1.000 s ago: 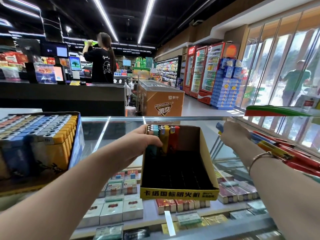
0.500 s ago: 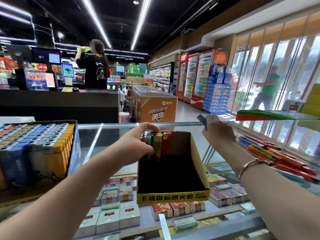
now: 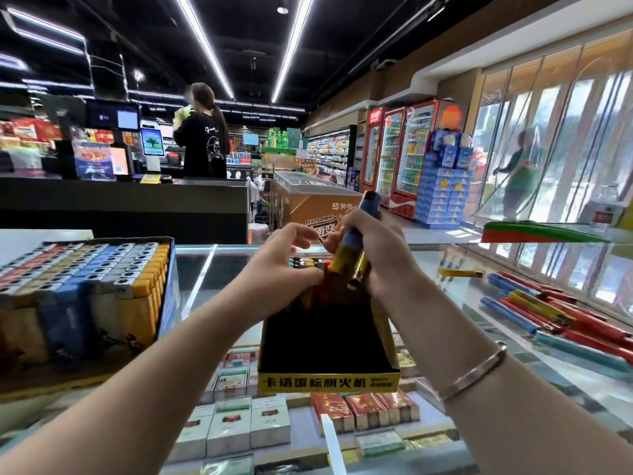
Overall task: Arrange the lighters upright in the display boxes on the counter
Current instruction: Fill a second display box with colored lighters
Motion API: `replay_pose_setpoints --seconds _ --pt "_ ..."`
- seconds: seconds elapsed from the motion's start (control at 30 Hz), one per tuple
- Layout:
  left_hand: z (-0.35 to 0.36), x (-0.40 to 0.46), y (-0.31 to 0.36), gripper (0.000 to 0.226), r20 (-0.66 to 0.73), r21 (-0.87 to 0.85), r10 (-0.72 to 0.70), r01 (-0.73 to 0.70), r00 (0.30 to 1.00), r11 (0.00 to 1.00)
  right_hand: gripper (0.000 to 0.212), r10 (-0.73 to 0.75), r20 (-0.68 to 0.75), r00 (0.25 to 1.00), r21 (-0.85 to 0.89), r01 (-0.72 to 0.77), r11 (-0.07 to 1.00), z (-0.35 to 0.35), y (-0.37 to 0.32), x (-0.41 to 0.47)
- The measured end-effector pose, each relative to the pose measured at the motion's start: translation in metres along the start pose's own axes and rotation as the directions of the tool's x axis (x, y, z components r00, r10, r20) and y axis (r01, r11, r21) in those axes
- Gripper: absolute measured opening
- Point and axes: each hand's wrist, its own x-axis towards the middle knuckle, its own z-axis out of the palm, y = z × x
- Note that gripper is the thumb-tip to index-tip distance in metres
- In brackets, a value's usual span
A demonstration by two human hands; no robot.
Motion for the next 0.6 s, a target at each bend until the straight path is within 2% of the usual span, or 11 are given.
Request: replay_pose_setpoints --seconds 0.1,0.23,0.3,0.37,0.47,0.53,0.6 --pt "0.005 -0.006 0.004 0.036 -0.031 0.052 0.122 -0.121 0.992 0.991 0.005 -0.018 0.045 0.999 -0.059 0.021 0.998 -0.003 0.006 -0.005" --pt "0.008 -0.01 0.002 0.034 -0.053 0.184 0.184 -0.171 0.982 0.968 0.006 0.045 0.091 0.995 0.009 -0.046 0.999 -0.002 0.009 -0.004" --pt "0.008 -0.01 0.003 0.031 -0.091 0.136 0.169 -0.156 0.981 0.978 0.005 0.081 0.109 0.991 0.058 -0.088 0.994 0.001 0.01 -0.004" --pt "0.008 -0.011 0.005 0.032 -0.091 0.002 0.137 -0.138 0.986 0.99 0.006 0.113 0.126 0.986 0.13 -0.13 0.983 0.003 0.01 -0.005" --pt "0.009 -0.012 0.012 0.032 0.003 -0.197 0.088 -0.085 0.996 0.977 0.006 0.12 0.104 0.987 0.264 -0.144 0.954 0.003 0.006 -0.004" --pt "0.01 -0.012 0.013 0.037 0.031 -0.141 0.107 -0.101 0.994 0.985 0.008 0.111 0.093 0.989 0.349 -0.137 0.927 0.002 0.003 -0.002" --pt "0.012 -0.012 0.012 0.04 0.013 -0.049 0.115 -0.114 0.993 0.992 0.008 0.098 0.11 0.989 0.353 -0.131 0.926 0.002 0.003 -0.002"
